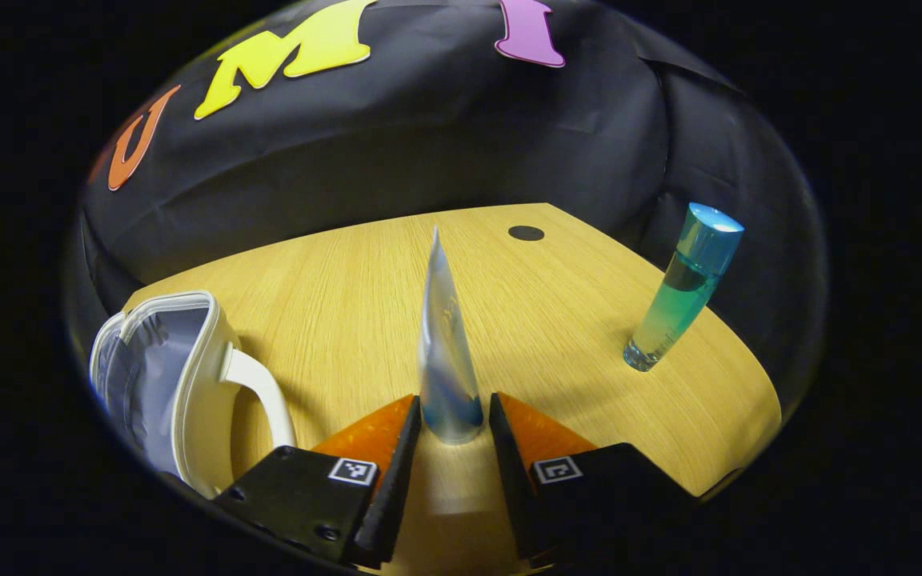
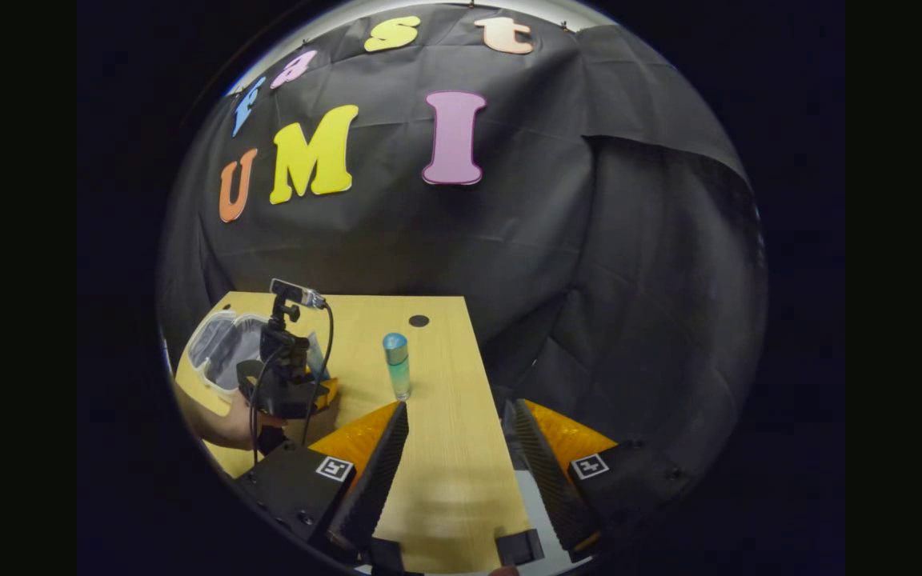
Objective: First open the suitcase, pack the skin care products into it, and then close the suitcase.
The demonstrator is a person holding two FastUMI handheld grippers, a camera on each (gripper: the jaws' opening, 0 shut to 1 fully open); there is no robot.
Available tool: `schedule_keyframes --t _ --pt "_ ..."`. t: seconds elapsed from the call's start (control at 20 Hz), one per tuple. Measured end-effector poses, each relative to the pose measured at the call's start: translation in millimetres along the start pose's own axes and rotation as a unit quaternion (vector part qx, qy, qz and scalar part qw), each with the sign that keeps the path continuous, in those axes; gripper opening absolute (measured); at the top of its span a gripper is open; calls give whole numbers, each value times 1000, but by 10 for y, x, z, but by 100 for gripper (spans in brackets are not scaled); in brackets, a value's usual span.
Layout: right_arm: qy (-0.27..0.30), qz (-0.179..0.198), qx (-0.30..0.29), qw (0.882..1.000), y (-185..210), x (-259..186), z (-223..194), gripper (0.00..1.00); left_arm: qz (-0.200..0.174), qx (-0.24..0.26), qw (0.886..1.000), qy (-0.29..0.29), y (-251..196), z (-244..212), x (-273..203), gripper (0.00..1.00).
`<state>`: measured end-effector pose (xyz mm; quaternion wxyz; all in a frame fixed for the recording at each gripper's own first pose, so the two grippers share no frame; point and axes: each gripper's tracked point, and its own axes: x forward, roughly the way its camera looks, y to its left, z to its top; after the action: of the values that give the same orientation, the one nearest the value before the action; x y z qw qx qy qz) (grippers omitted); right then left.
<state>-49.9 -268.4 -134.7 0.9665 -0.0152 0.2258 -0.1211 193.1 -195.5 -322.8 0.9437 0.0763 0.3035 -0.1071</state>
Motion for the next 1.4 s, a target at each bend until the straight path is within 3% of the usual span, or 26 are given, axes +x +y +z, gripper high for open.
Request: schedule_keyframes --t 0.05,0.15,0.2,0.25,0.35,0.7,1.05,1.25,1.4 --pt "-1 1 -1 1000 8 10 5 80 1 1 1000 0 3 7 2 46" --pt "-2 3 -2 1000 20 32 6 80 -2 6 1000 1 -7 15 16 45" --pt "-1 5 -1 1000 32 56 1 80 -7 9 1000 3 -11 23 18 51" --pt "1 8 1 1000 50 95 -18 80 -11 10 1000 4 -10 26 4 43" --pt "0 15 2 1000 130 220 -64 80 -24 6 1000 1 -30 98 -103 42" --pt "10 75 8 997 779 1116 -373 80 -38 -4 999 -28 125 411 -1220 41" --pt "30 100 16 994 1122 2056 -537 80 38 -45 998 -19 804 213 -2116 41" --pt "56 88 24 994 1141 2384 -698 80 89 -68 994 -14 1217 83 -2408 41" --pt "62 76 27 995 1111 2509 -718 73 112 -82 990 -11 1415 22 -2489 41"
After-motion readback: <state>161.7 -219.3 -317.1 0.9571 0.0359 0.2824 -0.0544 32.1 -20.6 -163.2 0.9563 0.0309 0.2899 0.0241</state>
